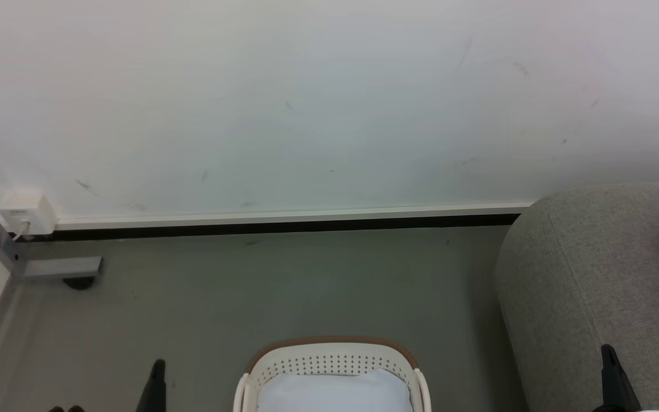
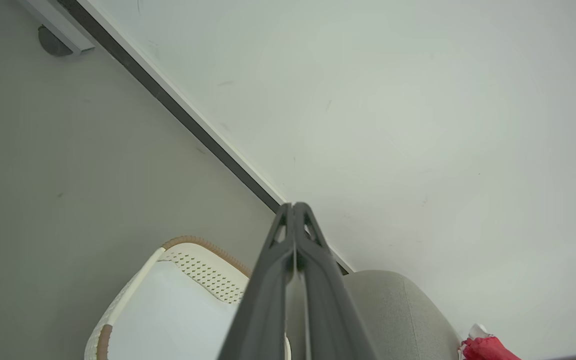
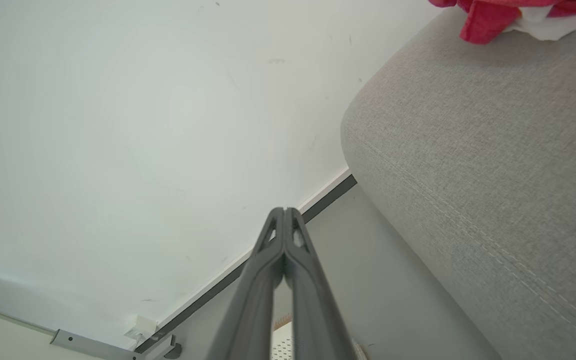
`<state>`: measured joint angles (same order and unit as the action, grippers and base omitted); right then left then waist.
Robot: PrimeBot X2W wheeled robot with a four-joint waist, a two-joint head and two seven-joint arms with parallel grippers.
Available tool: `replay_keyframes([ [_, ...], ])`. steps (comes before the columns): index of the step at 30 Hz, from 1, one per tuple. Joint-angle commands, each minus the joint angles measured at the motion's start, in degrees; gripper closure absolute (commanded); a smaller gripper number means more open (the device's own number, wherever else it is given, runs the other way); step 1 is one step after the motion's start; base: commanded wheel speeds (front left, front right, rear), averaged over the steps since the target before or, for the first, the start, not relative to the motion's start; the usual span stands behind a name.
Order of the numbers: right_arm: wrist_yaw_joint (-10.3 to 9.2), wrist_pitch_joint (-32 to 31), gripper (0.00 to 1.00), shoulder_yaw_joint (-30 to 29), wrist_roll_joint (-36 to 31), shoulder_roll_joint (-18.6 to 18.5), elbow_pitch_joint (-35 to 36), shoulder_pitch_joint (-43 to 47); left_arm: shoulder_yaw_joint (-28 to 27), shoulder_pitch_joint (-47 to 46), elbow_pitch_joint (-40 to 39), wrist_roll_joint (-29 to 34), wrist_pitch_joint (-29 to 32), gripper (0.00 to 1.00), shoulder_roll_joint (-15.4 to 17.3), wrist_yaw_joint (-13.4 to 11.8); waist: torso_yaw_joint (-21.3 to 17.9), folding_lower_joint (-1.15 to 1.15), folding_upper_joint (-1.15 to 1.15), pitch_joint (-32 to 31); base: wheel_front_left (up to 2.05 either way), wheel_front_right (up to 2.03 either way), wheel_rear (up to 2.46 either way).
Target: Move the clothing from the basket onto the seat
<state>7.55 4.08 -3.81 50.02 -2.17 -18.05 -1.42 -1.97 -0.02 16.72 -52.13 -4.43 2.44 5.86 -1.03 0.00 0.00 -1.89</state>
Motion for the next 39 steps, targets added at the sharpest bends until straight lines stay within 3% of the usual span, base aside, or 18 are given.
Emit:
replay_keyframes([
  [1,-0.04,-0.2,1.0,-0.2,1.3,-0.6,1.0,-1.6,-0.4,-1.3,-0.8,-1.5,0.4,1.0,0.3,0.2,0.0,0.0,0.0,0.0,0.0,0.0,0.0],
  [39,-0.07,-6.2,1.0,-1.7,24.5,-0.8,2.8,-3.6,-2.8,-4.3,-1.9,-23.6,6.4,1.0,0.5,1.1,0.5,0.0,0.0,1.0,0.0,0.0,0.0],
])
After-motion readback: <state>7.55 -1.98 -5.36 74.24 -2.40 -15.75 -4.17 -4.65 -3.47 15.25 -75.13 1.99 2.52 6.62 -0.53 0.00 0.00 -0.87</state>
